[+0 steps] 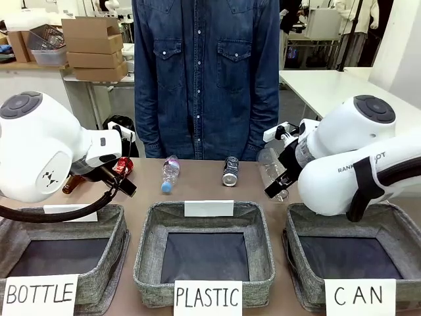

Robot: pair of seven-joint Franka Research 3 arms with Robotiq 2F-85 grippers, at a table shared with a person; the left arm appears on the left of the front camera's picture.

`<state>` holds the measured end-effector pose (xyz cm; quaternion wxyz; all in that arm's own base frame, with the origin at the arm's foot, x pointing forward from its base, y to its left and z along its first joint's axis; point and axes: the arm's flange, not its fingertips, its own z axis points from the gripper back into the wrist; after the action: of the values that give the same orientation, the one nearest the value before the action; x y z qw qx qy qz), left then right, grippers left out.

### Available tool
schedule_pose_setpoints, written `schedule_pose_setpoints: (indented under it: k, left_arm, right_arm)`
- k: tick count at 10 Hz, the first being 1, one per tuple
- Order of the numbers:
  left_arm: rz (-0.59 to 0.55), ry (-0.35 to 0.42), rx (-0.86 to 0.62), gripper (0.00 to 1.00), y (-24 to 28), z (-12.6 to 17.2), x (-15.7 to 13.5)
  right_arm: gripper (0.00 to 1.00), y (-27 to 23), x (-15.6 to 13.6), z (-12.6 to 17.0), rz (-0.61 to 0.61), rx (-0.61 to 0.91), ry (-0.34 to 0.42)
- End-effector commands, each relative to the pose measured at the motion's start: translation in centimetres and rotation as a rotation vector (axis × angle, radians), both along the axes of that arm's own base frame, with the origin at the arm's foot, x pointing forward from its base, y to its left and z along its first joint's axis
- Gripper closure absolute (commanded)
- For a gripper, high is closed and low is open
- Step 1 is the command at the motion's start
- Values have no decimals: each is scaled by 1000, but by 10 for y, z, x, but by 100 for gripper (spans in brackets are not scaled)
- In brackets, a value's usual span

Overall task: Sort the can waste into the basket.
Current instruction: Pick up the can waste from the table and place it in the right Fabric basket.

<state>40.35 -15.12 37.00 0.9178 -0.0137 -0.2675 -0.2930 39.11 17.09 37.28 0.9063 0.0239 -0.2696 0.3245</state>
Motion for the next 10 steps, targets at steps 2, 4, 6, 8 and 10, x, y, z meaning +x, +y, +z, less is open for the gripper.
schedule_pose_setpoints:
  k: [2, 4, 6, 8, 10]
  left_arm:
    - [61, 80, 37, 0, 26, 101, -67]
    - [-91, -163, -24, 0, 40, 176, -170]
    - [8, -46, 21, 0, 19, 156, -72]
    - [8, -46, 21, 0, 19, 156, -72]
    - [-130, 39, -190, 0, 34, 209, -118]
  right_arm:
    - [0, -44, -41, 96, -31, 63, 93]
    - [0, -79, -109, 161, -93, 20, -108]
    - [0, -74, -133, 162, -163, -115, -304]
    - [0, -82, -104, 210, -90, -13, -207]
    - [0, -85, -92, 195, -92, 223, 0]
